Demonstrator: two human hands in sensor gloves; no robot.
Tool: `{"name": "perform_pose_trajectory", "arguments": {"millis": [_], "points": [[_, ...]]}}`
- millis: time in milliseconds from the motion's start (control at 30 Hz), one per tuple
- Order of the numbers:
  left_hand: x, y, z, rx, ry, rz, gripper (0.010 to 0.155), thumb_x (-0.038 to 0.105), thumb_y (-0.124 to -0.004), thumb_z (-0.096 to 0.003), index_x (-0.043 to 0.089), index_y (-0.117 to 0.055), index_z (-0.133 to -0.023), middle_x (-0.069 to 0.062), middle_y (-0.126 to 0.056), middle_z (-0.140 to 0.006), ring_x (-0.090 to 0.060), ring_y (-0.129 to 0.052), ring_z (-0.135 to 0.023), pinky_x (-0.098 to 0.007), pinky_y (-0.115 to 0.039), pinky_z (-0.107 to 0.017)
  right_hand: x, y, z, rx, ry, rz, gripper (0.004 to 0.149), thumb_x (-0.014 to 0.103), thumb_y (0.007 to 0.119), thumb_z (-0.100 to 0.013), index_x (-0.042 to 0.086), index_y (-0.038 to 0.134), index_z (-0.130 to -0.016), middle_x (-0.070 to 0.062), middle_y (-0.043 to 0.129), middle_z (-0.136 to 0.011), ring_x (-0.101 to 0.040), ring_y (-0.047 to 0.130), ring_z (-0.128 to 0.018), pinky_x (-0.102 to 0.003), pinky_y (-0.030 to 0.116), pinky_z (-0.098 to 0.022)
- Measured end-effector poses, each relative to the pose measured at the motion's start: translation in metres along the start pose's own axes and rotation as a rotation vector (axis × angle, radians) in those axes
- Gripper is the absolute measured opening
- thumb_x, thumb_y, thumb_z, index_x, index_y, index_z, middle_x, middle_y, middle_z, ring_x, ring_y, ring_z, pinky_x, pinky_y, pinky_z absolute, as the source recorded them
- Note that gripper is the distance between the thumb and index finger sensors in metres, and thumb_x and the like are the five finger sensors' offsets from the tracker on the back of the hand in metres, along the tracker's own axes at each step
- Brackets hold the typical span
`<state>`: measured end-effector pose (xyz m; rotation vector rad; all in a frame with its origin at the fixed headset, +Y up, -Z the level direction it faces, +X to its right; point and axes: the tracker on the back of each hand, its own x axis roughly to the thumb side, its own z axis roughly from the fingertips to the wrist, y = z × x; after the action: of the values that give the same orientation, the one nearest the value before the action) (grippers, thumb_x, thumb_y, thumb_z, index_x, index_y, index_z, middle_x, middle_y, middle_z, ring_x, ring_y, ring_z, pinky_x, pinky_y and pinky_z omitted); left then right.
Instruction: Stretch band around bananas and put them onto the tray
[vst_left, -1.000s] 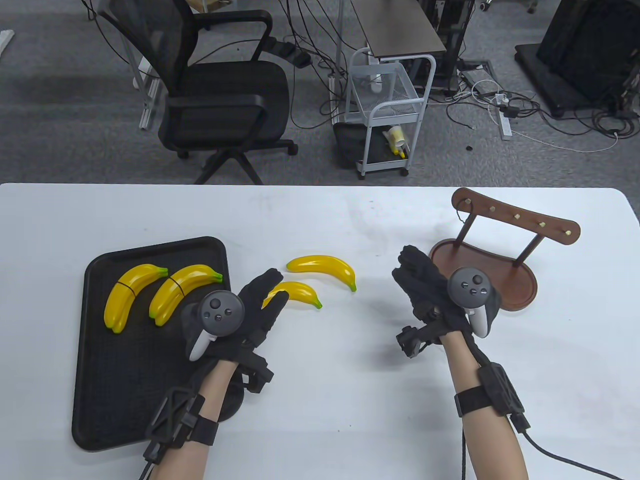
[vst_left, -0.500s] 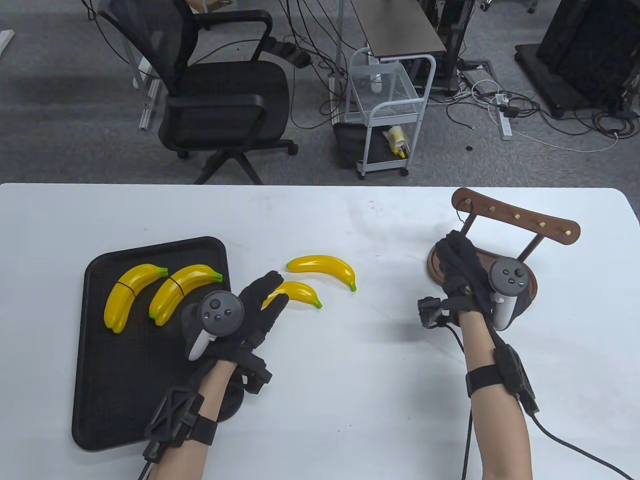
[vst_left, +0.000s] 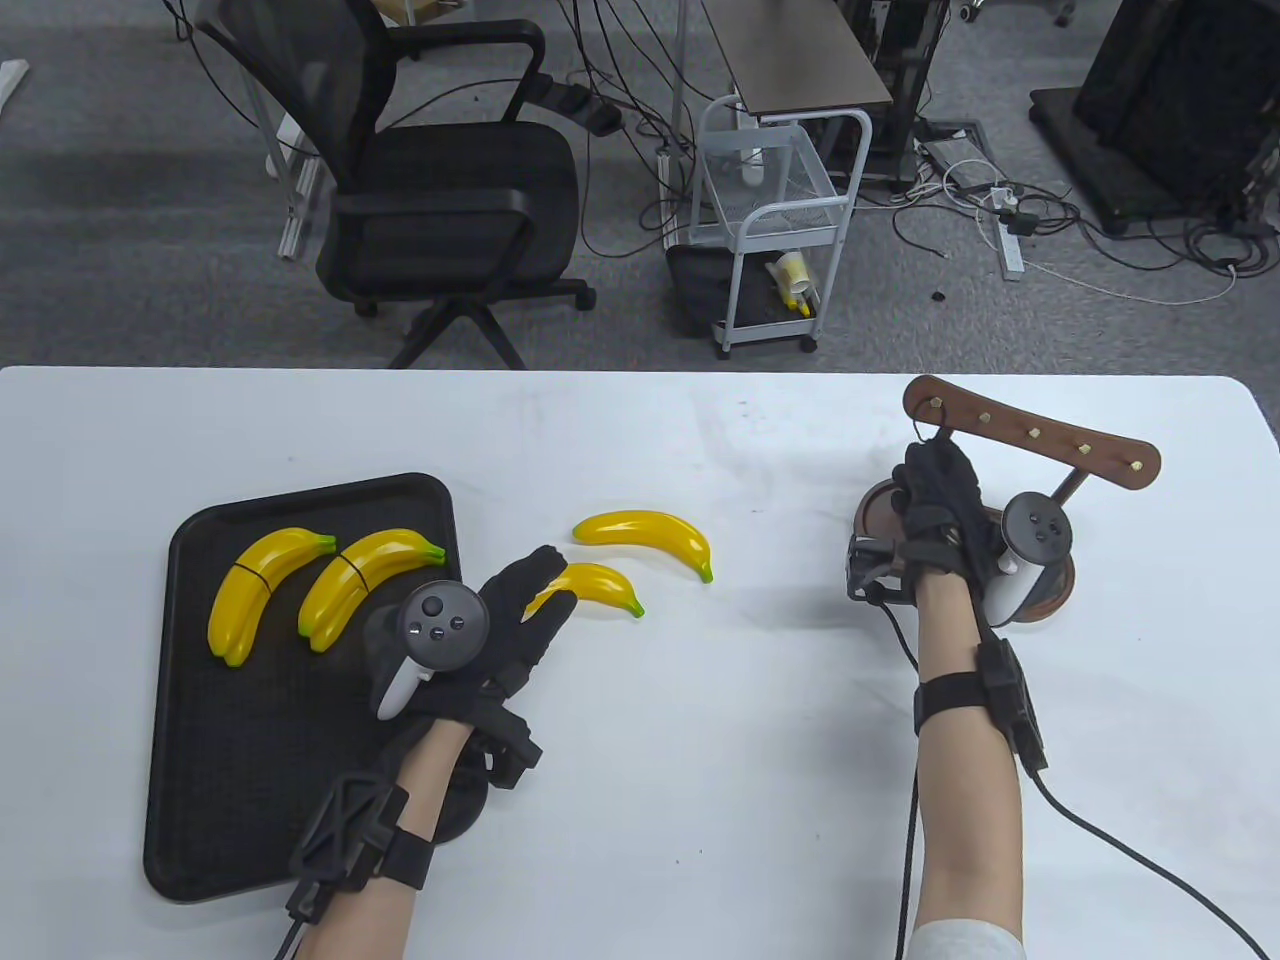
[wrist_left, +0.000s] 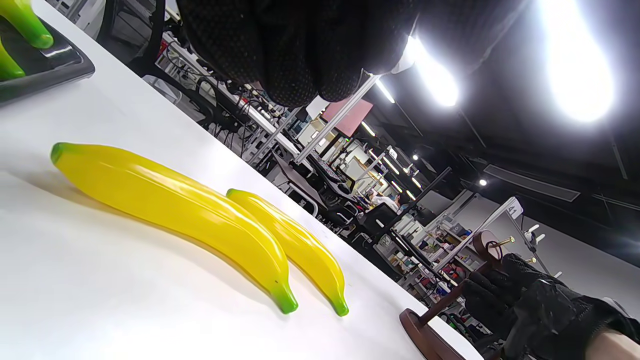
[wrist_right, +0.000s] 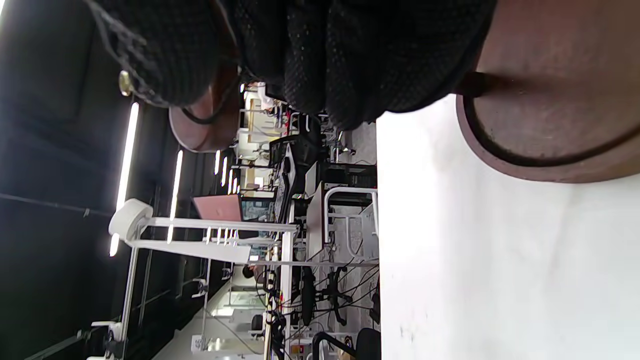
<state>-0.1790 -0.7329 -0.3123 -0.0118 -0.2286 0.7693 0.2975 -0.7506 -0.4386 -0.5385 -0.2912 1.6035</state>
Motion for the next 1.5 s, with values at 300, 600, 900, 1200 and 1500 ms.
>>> {"name": "perform_pose_trajectory", "arguments": {"millis": [300,600,900,1200,1500], "points": [[-0.002,0.002,0.0,0.003,0.007,0.006,0.055,0.049,-0.067,-0.0635,0.027,-0.054,-0.112,-0.002,-0.066,-0.118,-0.031,-0.075,-0.106,-0.05,-0.063,-0.08,0.001,0.007,-0.007,-0.059,0.06,-0.072,0.051,0.041,0.077,-0.054,0.013,0.072,-0.096,-0.01,0.088,-0.087,-0.029,0.096,-0.07,-0.046,0.083,-0.049],[-0.003,0.003,0.0,0.003,0.008,0.008,0.055,0.049,-0.067,-0.0636,0.027,-0.054,-0.112,-0.001,-0.066,-0.118,-0.032,-0.075,-0.106,-0.05,-0.063,-0.08,0.009,0.007,-0.002,-0.098,0.052,-0.041,0.04,0.039,0.077,-0.055,0.013,0.08,-0.086,-0.005,0.095,-0.073,-0.023,0.102,-0.056,-0.043,0.086,-0.041],[-0.003,0.002,-0.001,0.0,0.004,0.01,0.055,0.049,-0.067,-0.0635,0.027,-0.055,-0.112,-0.001,-0.066,-0.118,-0.032,-0.075,-0.106,-0.05,-0.063,-0.08,0.029,0.004,0.005,-0.081,-0.001,-0.015,0.04,0.04,0.075,-0.056,0.013,0.081,-0.085,-0.005,0.095,-0.072,-0.023,0.102,-0.055,-0.043,0.086,-0.041],[-0.002,0.0,-0.001,-0.005,0.003,0.021,0.055,0.049,-0.067,-0.0635,0.027,-0.055,-0.112,-0.002,-0.066,-0.118,-0.032,-0.075,-0.106,-0.051,-0.063,-0.08,0.047,0.0,0.023,0.006,-0.101,0.04,0.038,0.039,0.074,-0.057,0.014,0.082,-0.084,-0.005,0.096,-0.072,-0.025,0.101,-0.056,-0.044,0.085,-0.041],[-0.002,-0.001,-0.001,-0.006,0.002,0.011,0.055,0.049,-0.067,-0.0634,0.027,-0.055,-0.112,-0.002,-0.066,-0.118,-0.032,-0.075,-0.106,-0.051,-0.063,-0.08,0.057,0.006,0.055,0.151,-0.243,0.137,0.037,0.038,0.075,-0.058,0.013,0.083,-0.084,-0.007,0.097,-0.071,-0.026,0.102,-0.055,-0.045,0.085,-0.04]]}}
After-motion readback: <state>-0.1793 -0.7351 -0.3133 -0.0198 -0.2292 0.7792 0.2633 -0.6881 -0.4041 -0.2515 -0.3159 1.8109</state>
